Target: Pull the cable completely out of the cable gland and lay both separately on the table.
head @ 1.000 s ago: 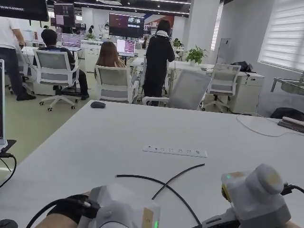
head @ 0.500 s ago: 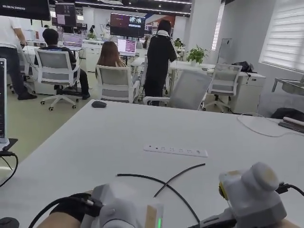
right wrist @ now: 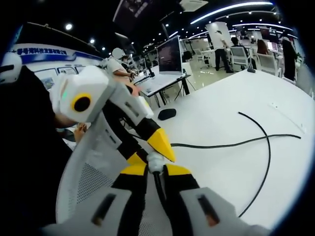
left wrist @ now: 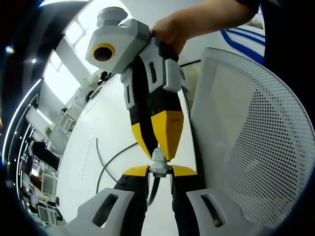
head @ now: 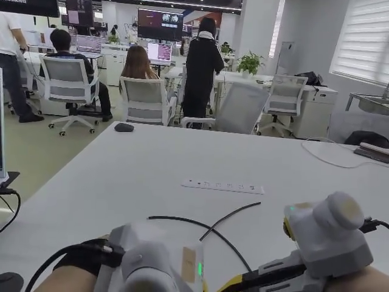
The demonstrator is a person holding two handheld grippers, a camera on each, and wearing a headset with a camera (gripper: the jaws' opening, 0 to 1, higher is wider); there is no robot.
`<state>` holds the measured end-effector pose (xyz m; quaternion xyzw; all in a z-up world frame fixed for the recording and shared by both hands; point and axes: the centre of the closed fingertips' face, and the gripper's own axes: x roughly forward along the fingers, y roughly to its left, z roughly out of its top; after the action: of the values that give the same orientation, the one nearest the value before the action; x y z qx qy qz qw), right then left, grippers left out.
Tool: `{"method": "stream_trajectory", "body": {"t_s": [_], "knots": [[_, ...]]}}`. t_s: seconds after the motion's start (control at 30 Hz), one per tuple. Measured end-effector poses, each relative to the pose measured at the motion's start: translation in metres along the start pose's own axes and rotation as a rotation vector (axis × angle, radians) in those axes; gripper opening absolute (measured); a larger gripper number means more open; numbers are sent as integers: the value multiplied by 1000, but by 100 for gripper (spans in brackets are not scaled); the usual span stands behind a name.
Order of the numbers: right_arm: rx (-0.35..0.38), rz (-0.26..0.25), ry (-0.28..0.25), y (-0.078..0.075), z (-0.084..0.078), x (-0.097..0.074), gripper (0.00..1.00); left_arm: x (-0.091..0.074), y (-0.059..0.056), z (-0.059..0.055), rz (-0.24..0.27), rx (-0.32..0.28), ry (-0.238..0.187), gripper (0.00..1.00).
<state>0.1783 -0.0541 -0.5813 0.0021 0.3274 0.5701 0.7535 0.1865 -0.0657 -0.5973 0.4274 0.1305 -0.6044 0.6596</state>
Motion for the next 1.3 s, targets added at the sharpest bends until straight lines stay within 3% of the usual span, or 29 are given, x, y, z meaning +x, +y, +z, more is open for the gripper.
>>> {"method": "stream_trajectory", "body": {"t_s": [0.17, 0.37, 0.5, 0.63, 0.73, 0.9, 1.07, 1.2, 1.23, 1.3], "knots": [[-2, -18, 2, -1, -2, 4, 12, 1, -1, -3, -8, -12, 11, 17], [-88, -61, 54, 0, -9, 9, 11, 5, -6, -8, -40, -32, 36, 17], [-195, -117, 83, -1, -8, 10, 11, 5, -5, -10, -49, -55, 49, 17], [-315, -180, 134, -2, -9, 11, 10, 6, -5, -10, -66, -55, 68, 16], [-454, -212, 193, -2, -11, 10, 10, 7, -8, -10, -102, -105, 81, 16], [-666, -287, 290, -3, -14, 10, 10, 10, -8, -9, -121, -122, 85, 16], [-761, -338, 303, -2, -15, 10, 10, 9, -9, -10, -158, -176, 92, 16], [-966, -388, 355, -3, -13, 10, 11, 9, -8, -9, -173, -208, 82, 17], [-971, -385, 366, -3, -15, 10, 11, 10, -9, -9, -178, -213, 82, 17], [-842, -347, 344, -3, -18, 10, 12, 12, -12, -10, -173, -190, 86, 17]]}}
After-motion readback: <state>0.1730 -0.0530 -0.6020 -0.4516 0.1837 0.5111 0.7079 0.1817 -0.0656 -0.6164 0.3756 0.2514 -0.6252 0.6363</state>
